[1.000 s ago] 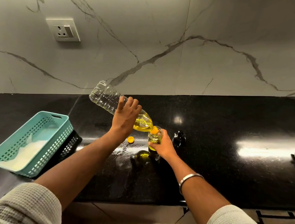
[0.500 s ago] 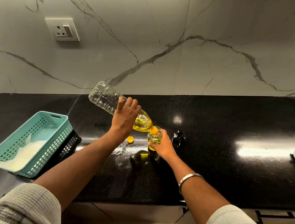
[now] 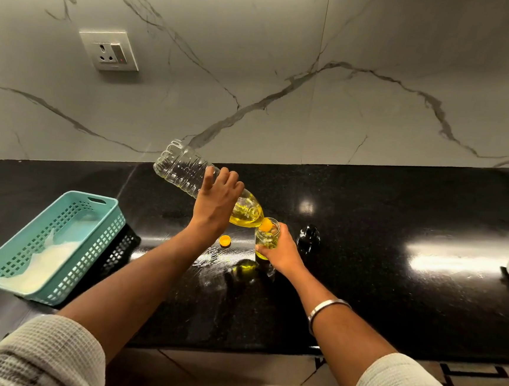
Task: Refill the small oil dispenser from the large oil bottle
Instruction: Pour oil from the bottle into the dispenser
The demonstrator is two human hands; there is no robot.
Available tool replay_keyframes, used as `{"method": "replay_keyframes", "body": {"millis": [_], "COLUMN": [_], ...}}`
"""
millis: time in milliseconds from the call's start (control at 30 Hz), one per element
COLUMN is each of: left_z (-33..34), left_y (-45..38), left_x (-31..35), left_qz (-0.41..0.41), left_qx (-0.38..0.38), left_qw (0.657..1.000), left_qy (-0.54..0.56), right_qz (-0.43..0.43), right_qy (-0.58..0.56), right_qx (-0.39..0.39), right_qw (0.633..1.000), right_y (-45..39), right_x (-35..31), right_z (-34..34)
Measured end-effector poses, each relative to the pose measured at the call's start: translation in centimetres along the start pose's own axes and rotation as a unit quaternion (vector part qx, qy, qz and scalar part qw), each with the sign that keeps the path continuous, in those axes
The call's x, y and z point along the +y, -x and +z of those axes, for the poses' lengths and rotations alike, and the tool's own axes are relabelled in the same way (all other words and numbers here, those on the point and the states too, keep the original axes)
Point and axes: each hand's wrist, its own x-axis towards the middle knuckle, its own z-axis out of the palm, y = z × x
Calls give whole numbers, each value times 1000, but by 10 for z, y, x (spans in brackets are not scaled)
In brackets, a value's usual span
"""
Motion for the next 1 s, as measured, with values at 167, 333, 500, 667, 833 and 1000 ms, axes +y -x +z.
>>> {"method": "replay_keyframes", "body": {"millis": [167, 333, 500, 667, 833, 1000], "left_z": [0, 0, 0, -1, -1, -1], "left_y": [0, 1, 1, 0, 0, 0], "left_x": [0, 0, 0, 0, -1, -1], "left_qz": [2, 1, 1, 2, 4, 7], "left_qx": [-3, -2, -1, -3, -4, -6], "left_qw": [1000, 1000, 1000, 1000, 1000, 1000], "left_qy": [5, 7, 10, 9, 14, 16], "right_qz": [-2, 0, 0, 1, 0, 3], "right_qy": [0, -1, 2, 4, 9, 13], "right_qx": [-1, -1, -2, -4, -2, 4], "right_qw": [1000, 1000, 1000, 1000, 1000, 1000], "right_y": [1, 1, 0, -1, -3, -3], "right_x": [-1, -1, 0, 1, 2, 5], "right_z": [0, -1, 0, 1, 1, 3]}}
